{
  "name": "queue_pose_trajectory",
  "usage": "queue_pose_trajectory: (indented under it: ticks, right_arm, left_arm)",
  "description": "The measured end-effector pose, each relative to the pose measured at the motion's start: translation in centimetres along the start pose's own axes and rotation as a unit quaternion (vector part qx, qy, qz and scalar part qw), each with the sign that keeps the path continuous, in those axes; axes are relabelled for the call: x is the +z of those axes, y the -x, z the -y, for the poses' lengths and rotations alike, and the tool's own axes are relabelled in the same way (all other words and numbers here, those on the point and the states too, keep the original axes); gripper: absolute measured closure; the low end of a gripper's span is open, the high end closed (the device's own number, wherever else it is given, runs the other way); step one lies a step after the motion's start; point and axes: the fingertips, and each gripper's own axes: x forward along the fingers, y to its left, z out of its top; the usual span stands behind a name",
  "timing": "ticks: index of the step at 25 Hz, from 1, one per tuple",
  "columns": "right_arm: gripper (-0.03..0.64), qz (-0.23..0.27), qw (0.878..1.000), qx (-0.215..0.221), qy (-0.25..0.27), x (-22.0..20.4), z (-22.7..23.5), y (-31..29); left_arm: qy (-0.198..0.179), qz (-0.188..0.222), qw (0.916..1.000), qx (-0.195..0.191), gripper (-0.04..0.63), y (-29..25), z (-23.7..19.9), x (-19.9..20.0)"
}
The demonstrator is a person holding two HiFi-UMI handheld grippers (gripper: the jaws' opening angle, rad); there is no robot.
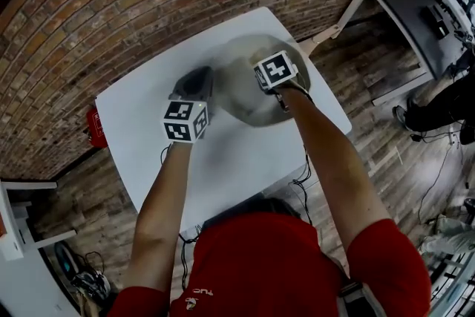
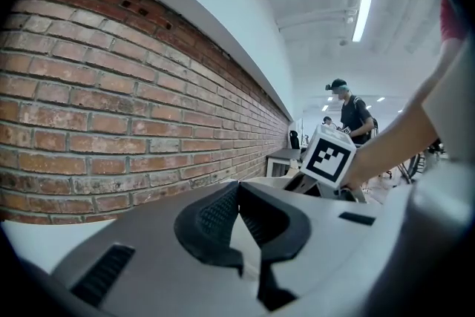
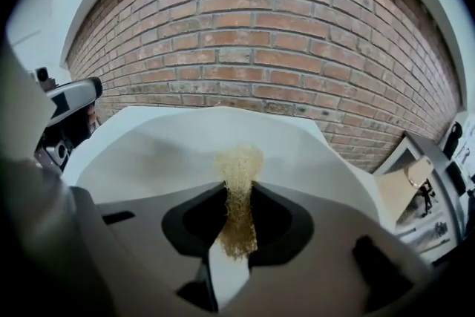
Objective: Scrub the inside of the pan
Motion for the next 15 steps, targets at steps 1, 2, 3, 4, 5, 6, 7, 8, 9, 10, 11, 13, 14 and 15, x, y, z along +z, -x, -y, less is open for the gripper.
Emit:
queue_pose_trajectory:
  ticks: [1, 2, 3, 4, 5, 6, 7, 8, 9, 10, 11, 13, 14, 15]
  right_arm:
    - [0.529, 0.0, 1.0, -0.006, 0.001, -0.1, 0.3, 0.3]
    - [0.529, -0.004, 1.0, -0.016, 0.003, -0.2, 0.7, 0.6]
    - [0.529, -0.007, 1.0, -0.021, 0.008, -0.3, 0.7, 1.0]
    - [0.529, -0.007, 1.0, -0.017, 0.015, -0.1, 0.2, 1.3]
    - [0.529, -0.007, 1.0, -0.009, 0.026, 0.0, -0.7, 1.6]
    - [0.529, -0.008, 0.999, 0.002, 0.04, 0.2, -1.8, 1.9]
    - [0.529, -0.012, 0.998, 0.014, 0.056, 0.3, -3.0, 2.2]
    - [0.529, -0.015, 0.997, 0.03, 0.072, 0.4, -4.4, 2.4]
    - [0.529, -0.016, 0.995, 0.05, 0.085, 0.5, -6.1, 2.6]
    - [0.529, -0.016, 0.993, 0.07, 0.094, 0.4, -7.7, 2.6]
    - [0.529, -0.02, 0.991, 0.081, 0.102, 0.2, -8.9, 2.6]
    - [0.529, -0.034, 0.99, 0.068, 0.12, -0.6, -9.3, 2.5]
    - [0.529, -0.044, 0.989, 0.057, 0.128, -1.1, -9.0, 2.5]
    - [0.529, -0.055, 0.988, 0.049, 0.132, -1.7, -8.7, 2.5]
  left_arm:
    - [-0.001, 0.0, 1.0, -0.001, 0.581, -0.1, 0.2, 0.0]
    - [-0.003, 0.0, 1.0, -0.002, 0.581, -0.1, 0.4, 0.0]
    - [-0.005, 0.0, 1.0, -0.003, 0.581, -0.2, 0.6, 0.0]
    - [-0.007, 0.0, 1.0, -0.004, 0.581, -0.2, 0.7, 0.0]
    - [-0.008, 0.0, 1.0, -0.004, 0.581, -0.2, 0.8, 0.1]
    - [-0.009, 0.001, 1.0, -0.004, 0.581, -0.2, 0.9, 0.1]
    - [-0.007, 0.002, 1.0, -0.003, 0.581, -0.2, 0.9, 0.1]
    - [-0.006, 0.003, 1.0, -0.002, 0.581, -0.3, 0.8, 0.1]
    - [-0.004, 0.004, 1.0, -0.002, 0.581, -0.3, 0.8, 0.1]
    - [-0.003, 0.004, 1.0, -0.001, 0.581, -0.3, 0.8, 0.1]
    - [-0.002, 0.005, 1.0, 0.0, 0.581, -0.3, 0.9, 0.0]
    - [0.0, 0.006, 1.0, -0.001, 0.581, -0.4, 1.2, -0.1]
    - [0.001, 0.006, 1.0, -0.001, 0.581, -0.4, 1.4, -0.2]
    - [0.002, 0.006, 1.0, -0.002, 0.581, -0.4, 1.6, -0.2]
